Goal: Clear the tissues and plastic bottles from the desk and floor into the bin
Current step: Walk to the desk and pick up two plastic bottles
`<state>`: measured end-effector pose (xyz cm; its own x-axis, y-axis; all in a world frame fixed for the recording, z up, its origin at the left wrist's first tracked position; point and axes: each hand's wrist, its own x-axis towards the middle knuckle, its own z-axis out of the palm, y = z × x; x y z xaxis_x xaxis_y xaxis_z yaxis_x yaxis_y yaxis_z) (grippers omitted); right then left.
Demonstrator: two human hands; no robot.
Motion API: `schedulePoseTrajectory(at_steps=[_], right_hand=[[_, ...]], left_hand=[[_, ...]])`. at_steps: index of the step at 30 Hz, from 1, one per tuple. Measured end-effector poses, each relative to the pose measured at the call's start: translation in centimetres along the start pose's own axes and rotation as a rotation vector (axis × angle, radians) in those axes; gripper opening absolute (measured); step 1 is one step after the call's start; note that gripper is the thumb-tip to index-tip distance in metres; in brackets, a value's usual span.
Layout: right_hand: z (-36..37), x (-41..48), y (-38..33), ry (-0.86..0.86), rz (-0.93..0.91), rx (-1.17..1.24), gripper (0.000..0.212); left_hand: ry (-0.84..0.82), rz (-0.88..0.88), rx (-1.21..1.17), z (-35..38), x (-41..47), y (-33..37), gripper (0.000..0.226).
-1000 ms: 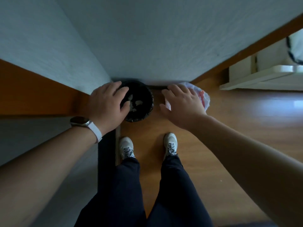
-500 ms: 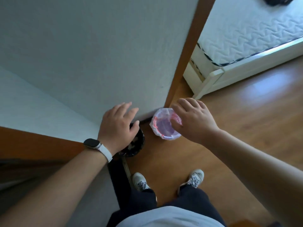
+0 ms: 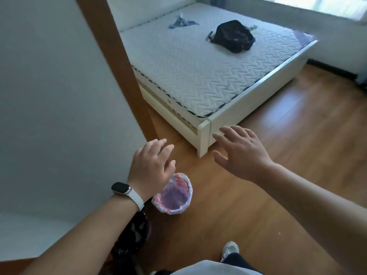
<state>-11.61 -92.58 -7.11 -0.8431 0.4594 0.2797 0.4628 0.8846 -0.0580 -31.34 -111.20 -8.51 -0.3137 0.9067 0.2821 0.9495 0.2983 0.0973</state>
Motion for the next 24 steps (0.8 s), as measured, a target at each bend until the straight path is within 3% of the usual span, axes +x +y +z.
schedulePoseTrajectory(at_steps=[11,24], right_hand=[[-5.3,-4.4,16.1,0.079,0.176,-0.056,0.054],[-7.3,-6.5,25.4,0.202,0.395,-0.121,0.051]], left_hand=[[0.079,0.180,-0.004,1.8,12.5,14.7,0.042],[0.066,0.439,-0.105,4.8,24.9,23.2,0.047]])
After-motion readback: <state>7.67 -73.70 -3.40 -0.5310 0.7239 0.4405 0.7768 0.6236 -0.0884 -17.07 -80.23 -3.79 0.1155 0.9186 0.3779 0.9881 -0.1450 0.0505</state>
